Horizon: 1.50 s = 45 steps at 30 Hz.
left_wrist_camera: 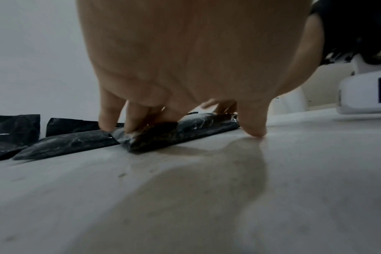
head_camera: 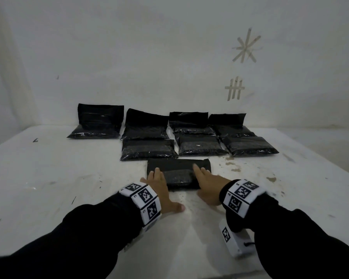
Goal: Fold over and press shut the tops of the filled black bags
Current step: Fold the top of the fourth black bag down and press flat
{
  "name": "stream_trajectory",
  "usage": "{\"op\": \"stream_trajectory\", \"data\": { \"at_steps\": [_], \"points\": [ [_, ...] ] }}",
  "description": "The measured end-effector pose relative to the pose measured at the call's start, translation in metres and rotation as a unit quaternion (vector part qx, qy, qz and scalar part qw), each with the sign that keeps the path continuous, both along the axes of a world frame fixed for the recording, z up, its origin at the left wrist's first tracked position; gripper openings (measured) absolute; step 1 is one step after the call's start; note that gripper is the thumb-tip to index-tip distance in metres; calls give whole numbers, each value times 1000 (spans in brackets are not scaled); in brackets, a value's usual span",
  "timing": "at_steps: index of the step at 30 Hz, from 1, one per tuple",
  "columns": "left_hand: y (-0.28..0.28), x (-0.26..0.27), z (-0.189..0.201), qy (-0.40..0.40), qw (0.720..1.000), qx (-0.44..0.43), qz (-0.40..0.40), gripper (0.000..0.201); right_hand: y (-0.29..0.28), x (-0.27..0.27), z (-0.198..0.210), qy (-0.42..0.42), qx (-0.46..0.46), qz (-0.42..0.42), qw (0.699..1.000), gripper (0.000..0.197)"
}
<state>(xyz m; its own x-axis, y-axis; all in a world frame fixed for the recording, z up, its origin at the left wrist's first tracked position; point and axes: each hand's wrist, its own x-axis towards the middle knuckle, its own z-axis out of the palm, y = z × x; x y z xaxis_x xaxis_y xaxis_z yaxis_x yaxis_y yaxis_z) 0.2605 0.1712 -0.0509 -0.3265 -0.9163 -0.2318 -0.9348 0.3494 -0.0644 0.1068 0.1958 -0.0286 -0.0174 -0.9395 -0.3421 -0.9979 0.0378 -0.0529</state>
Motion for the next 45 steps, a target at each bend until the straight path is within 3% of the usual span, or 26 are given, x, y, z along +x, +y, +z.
{"op": "stream_trajectory", "data": {
  "at_steps": [2, 4, 9, 12, 16, 19, 23, 28, 35, 45],
  "points": [
    [-1, -1, 1, 15, 1000, 18, 1, 117, -5, 1, -1, 0, -6, 7, 1000, 73],
    [-1, -3, 2, 12, 1000, 27, -6, 113, -8, 5, -2, 58, -4, 14, 998, 64],
    [-3, -14, 0, -59, 998, 17, -5, 115, -11, 13, -1, 175, -67, 65, 980, 53],
    [-2, -21, 2, -85, 995, -38, -35, 111, -14, 17, -4, 120, -65, 77, 988, 59],
    [-6, -23, -3, 19, 999, -8, -29, 91, -14, 21, -6, 73, -17, 59, 995, 76],
    [-6, -22, -6, 22, 999, -1, -40, 83, -13, 21, -7, 84, -3, 64, 994, 74],
    [-5, -22, -7, 24, 999, -1, -36, 85, -14, 19, -11, 129, -29, 90, 987, 74],
    [-7, -22, -10, 46, 998, 3, -35, 84, -13, 18, -14, 60, -14, 71, 996, 81],
    [-8, -22, -12, 35, 999, 7, -37, 90, -13, 20, -13, 132, -10, 85, 988, 77],
    [-8, -12, -4, 107, 992, 49, -39, 89, -10, 6, -14, -8, 15, 46, 999, 78]
  ]
}}
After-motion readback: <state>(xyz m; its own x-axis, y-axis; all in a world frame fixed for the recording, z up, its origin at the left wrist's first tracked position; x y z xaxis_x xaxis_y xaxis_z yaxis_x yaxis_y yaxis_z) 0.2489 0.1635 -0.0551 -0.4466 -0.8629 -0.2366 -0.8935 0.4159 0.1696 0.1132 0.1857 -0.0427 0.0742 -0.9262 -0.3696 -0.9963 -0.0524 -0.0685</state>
